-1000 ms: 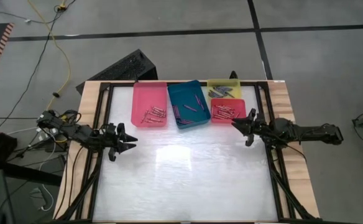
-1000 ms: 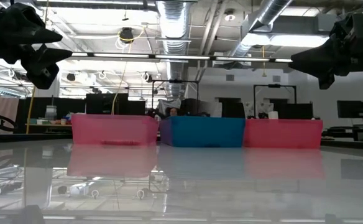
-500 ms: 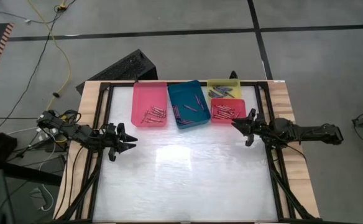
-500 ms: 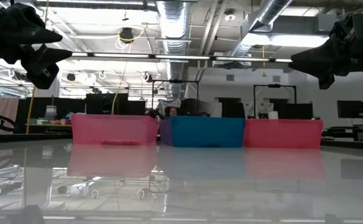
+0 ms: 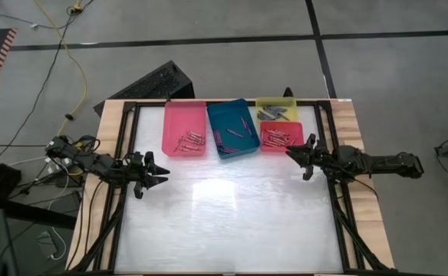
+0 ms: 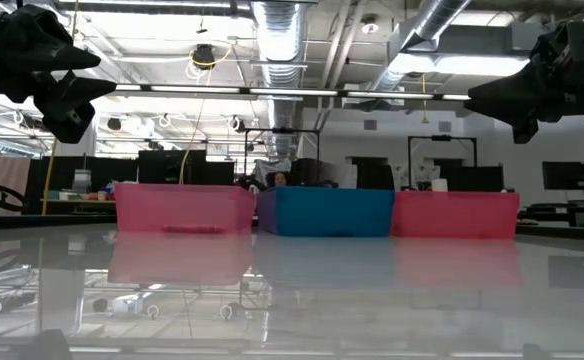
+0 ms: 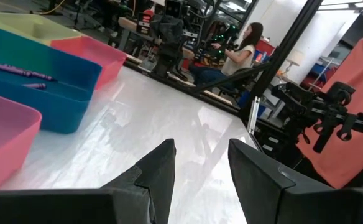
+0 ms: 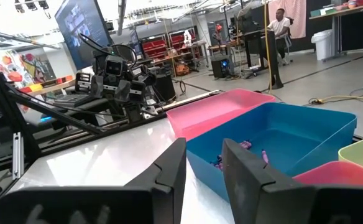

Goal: Sort crayons
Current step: Return to Home Position

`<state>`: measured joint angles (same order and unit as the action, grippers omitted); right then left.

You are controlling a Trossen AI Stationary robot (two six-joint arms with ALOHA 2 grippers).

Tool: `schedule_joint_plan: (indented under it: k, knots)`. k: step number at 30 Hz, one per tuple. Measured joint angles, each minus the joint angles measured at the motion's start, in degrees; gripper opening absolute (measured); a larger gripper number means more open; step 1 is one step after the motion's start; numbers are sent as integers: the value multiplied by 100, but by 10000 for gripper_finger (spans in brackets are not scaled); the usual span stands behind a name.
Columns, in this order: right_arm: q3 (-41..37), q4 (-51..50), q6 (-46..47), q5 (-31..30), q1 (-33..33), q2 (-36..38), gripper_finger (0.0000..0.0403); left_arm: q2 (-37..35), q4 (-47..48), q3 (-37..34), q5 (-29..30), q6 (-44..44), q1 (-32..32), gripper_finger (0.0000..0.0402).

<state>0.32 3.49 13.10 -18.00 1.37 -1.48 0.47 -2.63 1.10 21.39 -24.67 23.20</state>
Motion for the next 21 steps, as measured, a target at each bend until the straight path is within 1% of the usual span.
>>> schedule_joint_plan:
  k: [16, 19, 21]
  knots:
    - [0, 0, 1, -2, 0, 0, 113, 0, 2, 2, 10, 0, 0, 139]
    - [0, 0, 2, -2, 0, 0, 113, 0, -6, 4, 192, 2, -17, 139]
    - [0, 0, 2, -2, 0, 0, 113, 0, -13, 7, 482, 0, -22, 139]
